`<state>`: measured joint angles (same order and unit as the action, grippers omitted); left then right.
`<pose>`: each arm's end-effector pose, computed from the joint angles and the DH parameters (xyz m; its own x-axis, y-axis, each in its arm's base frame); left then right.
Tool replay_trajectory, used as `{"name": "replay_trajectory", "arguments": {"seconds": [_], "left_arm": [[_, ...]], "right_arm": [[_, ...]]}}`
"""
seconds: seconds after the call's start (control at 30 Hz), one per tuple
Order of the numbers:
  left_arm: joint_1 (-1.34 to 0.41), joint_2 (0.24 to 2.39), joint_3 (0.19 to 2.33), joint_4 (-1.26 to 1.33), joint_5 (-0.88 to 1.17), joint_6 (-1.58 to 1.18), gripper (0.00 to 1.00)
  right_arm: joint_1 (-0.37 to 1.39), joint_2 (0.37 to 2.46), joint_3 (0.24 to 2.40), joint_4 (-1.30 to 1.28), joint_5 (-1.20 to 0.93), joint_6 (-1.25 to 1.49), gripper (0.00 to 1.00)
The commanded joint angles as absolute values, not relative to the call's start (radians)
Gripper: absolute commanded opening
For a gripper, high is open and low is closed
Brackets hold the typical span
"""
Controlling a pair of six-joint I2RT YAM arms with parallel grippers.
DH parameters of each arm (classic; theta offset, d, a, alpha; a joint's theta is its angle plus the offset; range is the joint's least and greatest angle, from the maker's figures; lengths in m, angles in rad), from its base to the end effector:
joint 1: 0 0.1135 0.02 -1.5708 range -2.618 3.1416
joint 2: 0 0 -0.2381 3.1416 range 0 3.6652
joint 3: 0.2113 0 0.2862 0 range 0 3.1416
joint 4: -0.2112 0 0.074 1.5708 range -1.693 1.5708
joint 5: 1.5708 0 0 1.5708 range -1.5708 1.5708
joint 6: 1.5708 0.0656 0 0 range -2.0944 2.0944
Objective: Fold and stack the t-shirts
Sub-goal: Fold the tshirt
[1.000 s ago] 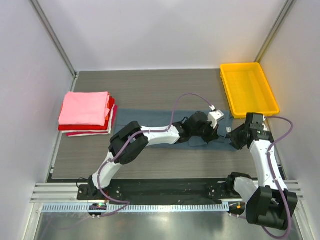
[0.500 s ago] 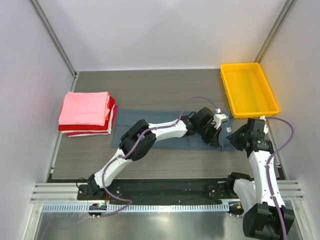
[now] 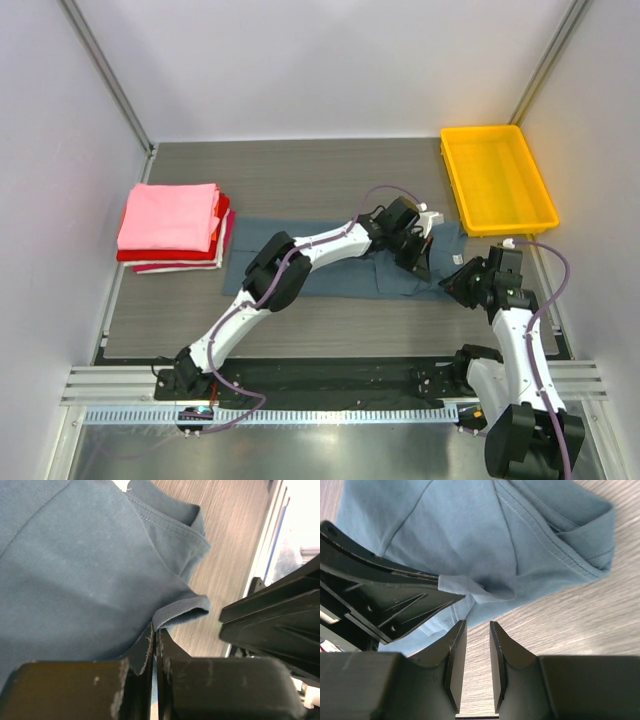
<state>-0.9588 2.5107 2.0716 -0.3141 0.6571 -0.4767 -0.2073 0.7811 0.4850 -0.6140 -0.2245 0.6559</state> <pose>0.3021 -0.5002 0.1032 -0.7639 0.4560 -0.4566 0.6230 0.3369 -0.7059 0.2190 -0.0311 0.1480 -0.5714 0.7278 -0.3792 0.5243 0.6792 0.5136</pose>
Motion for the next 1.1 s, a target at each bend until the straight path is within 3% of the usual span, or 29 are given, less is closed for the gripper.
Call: {"name": "replay_trajectory", "arguments": {"seconds": [0.0, 0.37, 0.53, 0.73, 0.93, 1.07], "left_arm": [[-0.960, 2.534, 2.123, -0.342, 0.719, -0.535, 0.01], [-0.960, 2.577, 2.169, -0.318, 0.769, -0.574, 0.03], [-0.960, 2.585, 2.177, -0.318, 0.759, -0.577, 0.03], [-0.959, 2.594, 2.206, -0.319, 0.762, -0.577, 0.04], [-0.956, 2.583, 2.203, -0.328, 0.758, -0.565, 0.13], [-0.940, 2.553, 2.162, -0.337, 0.753, -0.557, 0.26]], "right_arm": [[-0.212, 0.782, 0.476, -0.535, -0.265, 0.626, 0.31], [-0.213, 0.894, 0.489, -0.424, -0.255, 0.663, 0.27], [-0.213, 0.949, 0.469, -0.365, -0.241, 0.693, 0.16], [-0.212, 1.011, 0.477, -0.310, -0.203, 0.704, 0.14], [-0.212, 1.104, 0.468, -0.247, -0.175, 0.701, 0.12], [-0.212, 1.141, 0.451, -0.192, -0.167, 0.698, 0.11]]}}
